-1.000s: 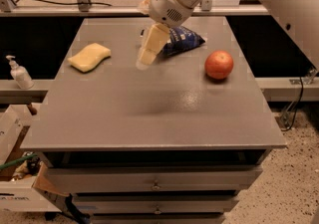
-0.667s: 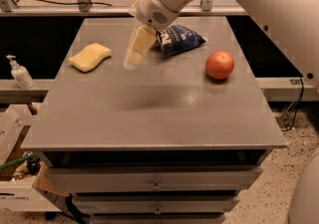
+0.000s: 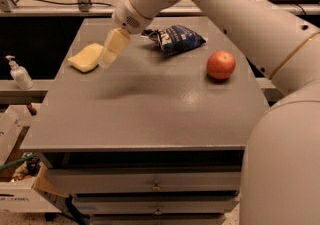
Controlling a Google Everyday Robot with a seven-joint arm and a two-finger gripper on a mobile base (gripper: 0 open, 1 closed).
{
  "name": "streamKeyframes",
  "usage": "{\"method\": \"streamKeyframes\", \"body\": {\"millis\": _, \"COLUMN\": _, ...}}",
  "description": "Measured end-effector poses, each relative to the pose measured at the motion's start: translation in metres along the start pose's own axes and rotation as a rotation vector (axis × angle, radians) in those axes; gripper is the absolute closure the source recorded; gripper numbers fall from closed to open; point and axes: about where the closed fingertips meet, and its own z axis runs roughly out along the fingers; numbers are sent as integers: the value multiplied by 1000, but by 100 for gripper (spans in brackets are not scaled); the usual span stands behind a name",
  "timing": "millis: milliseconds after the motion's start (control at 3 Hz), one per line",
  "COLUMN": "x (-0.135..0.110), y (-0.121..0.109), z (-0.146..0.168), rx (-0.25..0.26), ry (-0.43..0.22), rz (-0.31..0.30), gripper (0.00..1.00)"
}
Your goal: Pick sponge
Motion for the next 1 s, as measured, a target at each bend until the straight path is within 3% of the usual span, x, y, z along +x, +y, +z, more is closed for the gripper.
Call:
{"method": "streamKeyframes", "body": {"millis": 667, "x": -11, "y": -37, "z": 70, "rx": 20, "ry": -22, "rz": 93, "gripper": 0}}
{"method": "streamKeyframes", "body": {"millis": 1000, "x": -4, "y": -50, "z": 94, "rx": 28, "ry": -5, "rz": 127, "gripper": 0}}
